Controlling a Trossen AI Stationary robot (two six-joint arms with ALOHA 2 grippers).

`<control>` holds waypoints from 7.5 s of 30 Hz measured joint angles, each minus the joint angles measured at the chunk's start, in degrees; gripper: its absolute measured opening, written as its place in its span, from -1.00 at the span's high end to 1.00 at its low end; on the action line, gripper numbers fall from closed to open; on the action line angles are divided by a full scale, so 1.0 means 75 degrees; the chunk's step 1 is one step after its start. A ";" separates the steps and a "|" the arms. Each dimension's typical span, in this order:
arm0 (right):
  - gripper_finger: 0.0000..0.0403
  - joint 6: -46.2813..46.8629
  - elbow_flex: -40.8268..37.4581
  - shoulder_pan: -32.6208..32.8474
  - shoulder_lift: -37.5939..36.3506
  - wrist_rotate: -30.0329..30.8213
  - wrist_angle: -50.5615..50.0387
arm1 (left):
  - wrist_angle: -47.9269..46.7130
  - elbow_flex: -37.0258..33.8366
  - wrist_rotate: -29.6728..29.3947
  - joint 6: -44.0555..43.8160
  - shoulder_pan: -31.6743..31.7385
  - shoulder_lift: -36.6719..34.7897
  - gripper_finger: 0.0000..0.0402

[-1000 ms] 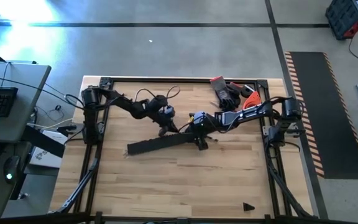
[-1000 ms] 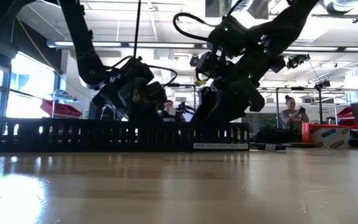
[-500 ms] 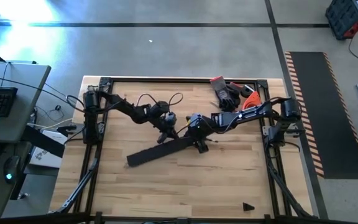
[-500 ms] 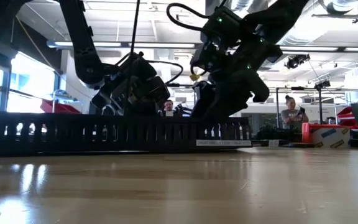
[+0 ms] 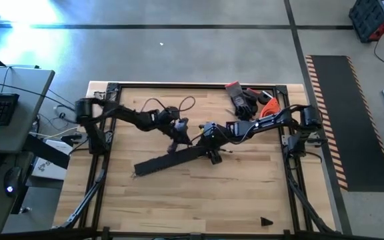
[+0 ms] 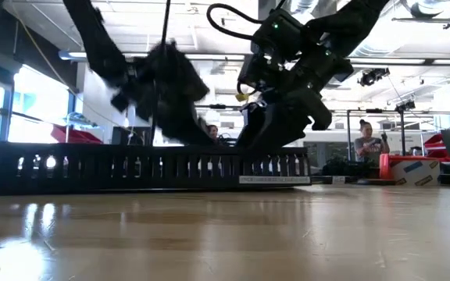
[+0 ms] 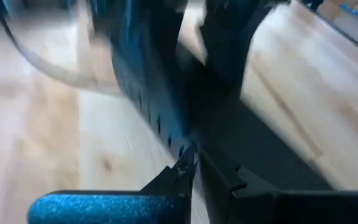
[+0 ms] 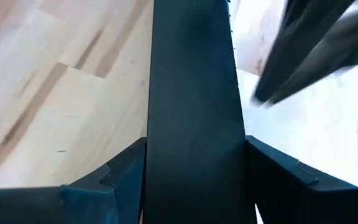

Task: Ziptie cables
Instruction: Close the black cable duct

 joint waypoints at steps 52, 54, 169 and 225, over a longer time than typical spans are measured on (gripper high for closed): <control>-0.13 -0.0233 -0.0038 0.0094 0.0049 0.0322 0.0379 | -0.1753 0.0155 -0.4157 -0.3643 -0.2341 -0.0608 -0.32; -0.13 -0.0227 -0.0038 0.0094 0.0049 0.0319 0.0380 | -0.1770 0.0207 -0.4118 -0.3762 -0.2306 -0.0553 -0.32; -0.36 0.0169 -0.0029 0.0104 0.0215 0.0237 0.1279 | -0.6337 0.2501 -0.6104 -0.3455 -0.3251 0.0408 -0.01; -0.15 0.0717 0.0185 0.0261 0.0888 0.0198 0.1024 | -0.6972 0.2364 -0.5482 -0.2567 -0.3409 -0.0544 -0.22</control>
